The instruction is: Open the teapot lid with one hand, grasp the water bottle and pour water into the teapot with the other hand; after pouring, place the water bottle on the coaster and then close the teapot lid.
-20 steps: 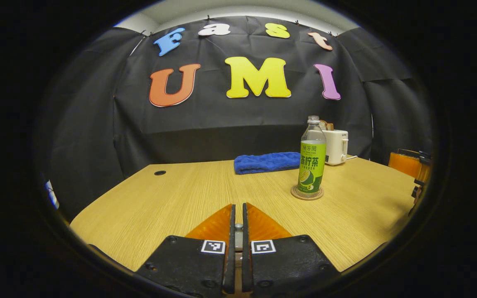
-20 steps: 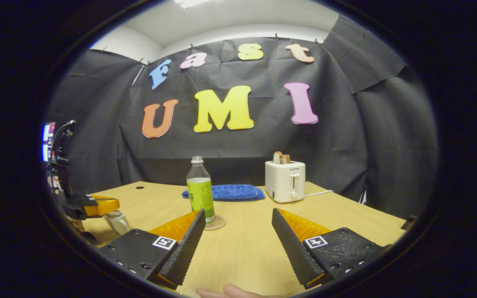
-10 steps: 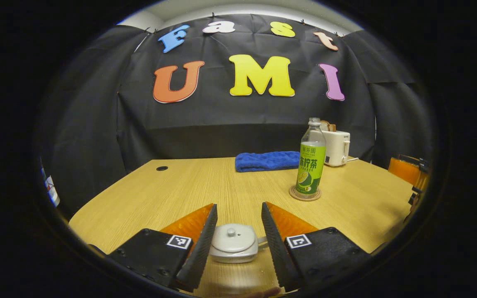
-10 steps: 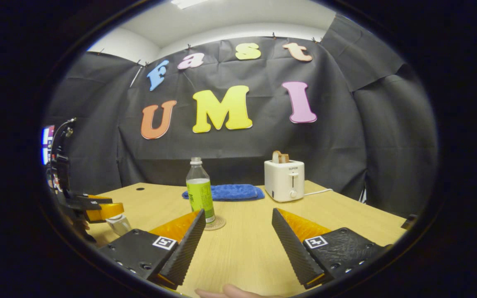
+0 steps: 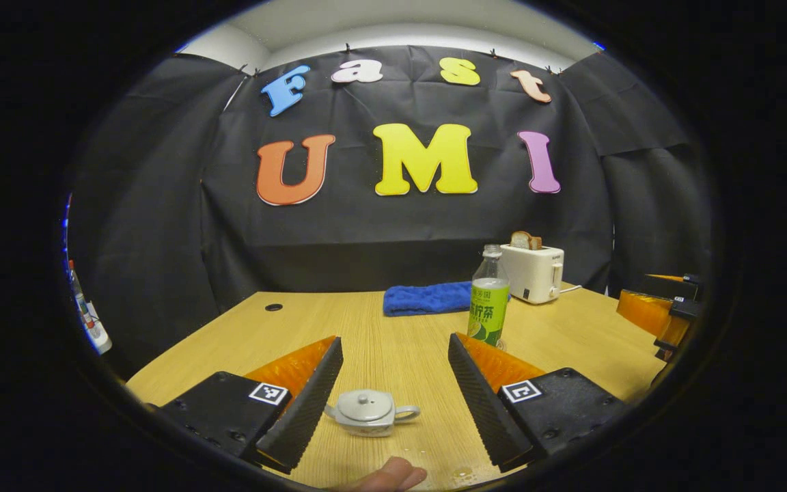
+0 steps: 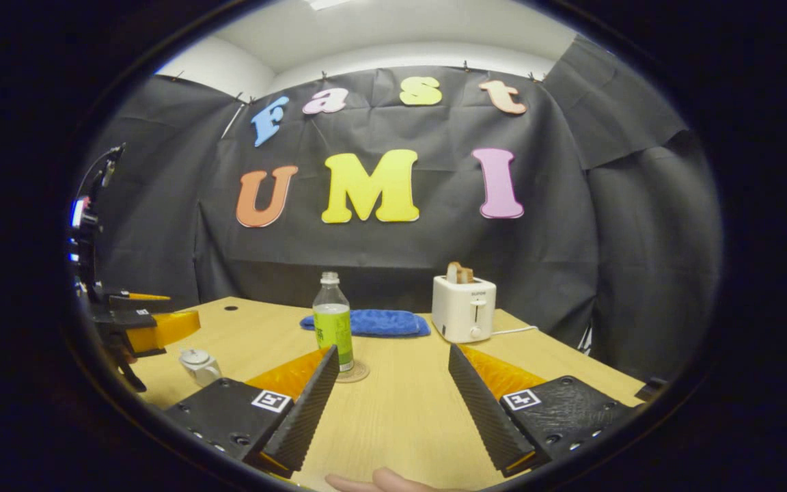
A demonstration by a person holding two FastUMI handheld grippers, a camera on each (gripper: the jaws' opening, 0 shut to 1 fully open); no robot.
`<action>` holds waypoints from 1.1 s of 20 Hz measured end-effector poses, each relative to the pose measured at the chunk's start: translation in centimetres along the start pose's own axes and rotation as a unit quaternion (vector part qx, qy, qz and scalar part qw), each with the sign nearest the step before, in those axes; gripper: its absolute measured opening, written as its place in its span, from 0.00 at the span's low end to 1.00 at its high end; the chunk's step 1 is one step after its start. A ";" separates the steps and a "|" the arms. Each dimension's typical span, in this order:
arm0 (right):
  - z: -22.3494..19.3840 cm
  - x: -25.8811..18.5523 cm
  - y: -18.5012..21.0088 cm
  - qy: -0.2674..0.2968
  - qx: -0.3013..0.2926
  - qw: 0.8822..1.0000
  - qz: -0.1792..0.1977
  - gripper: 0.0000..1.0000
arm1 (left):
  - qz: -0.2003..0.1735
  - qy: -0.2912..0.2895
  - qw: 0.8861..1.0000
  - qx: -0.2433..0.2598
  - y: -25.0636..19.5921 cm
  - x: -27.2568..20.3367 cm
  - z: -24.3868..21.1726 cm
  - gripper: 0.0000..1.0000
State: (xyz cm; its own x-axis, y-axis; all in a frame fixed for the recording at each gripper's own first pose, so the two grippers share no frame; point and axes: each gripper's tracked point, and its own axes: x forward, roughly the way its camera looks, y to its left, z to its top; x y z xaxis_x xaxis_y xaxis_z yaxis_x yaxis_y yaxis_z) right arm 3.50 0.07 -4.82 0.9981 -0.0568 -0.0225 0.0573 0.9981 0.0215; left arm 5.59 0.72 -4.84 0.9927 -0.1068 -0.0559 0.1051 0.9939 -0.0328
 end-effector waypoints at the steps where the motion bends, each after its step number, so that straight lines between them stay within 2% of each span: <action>1: 0.4 -0.4 -0.1 -0.001 -0.005 1.000 -0.002 0.96 | 0.001 -0.008 1.000 -0.001 -0.2 -0.6 0.8 0.97; 7: 1.7 -2.8 1.1 0.016 -0.012 1.000 0.012 0.97 | 0.028 -0.027 0.999 -0.014 0.4 -3.9 3.9 0.97; 10: 2.8 -3.8 0.0 0.011 -0.031 0.999 -0.008 0.95 | 0.021 -0.021 0.999 -0.028 0.2 -4.8 4.2 0.97; 13: 3.0 -4.3 -0.4 0.012 -0.033 0.999 -0.023 0.97 | 0.024 -0.012 1.000 -0.017 0.5 -5.3 3.9 0.97; 17: 2.2 -4.2 -0.3 0.036 -0.021 0.999 -0.018 0.95 | 0.028 -0.017 0.999 0.012 0.2 -5.4 3.9 0.97; 20: 2.4 -4.3 -0.3 0.038 -0.023 0.999 -0.018 0.95 | 0.022 -0.019 0.999 0.015 -0.5 -5.4 4.0 0.98; 21: 2.4 -4.4 -0.3 0.038 -0.026 0.999 -0.017 0.92 | 0.020 -0.019 1.000 0.015 -0.5 -5.3 3.9 0.97; 22: 2.5 -4.6 -0.2 0.036 -0.030 0.999 -0.015 0.95 | 0.019 -0.018 1.000 0.015 -0.5 -5.4 3.8 0.97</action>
State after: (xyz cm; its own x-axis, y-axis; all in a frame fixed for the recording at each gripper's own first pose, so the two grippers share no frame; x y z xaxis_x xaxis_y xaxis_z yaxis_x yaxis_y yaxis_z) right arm -1.03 0.07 -2.21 0.9917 -0.0874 -0.0948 0.0840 0.9957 -0.0394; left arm 0.44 0.85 -0.74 0.9975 -0.0676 -0.0211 0.0676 0.9977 -0.0012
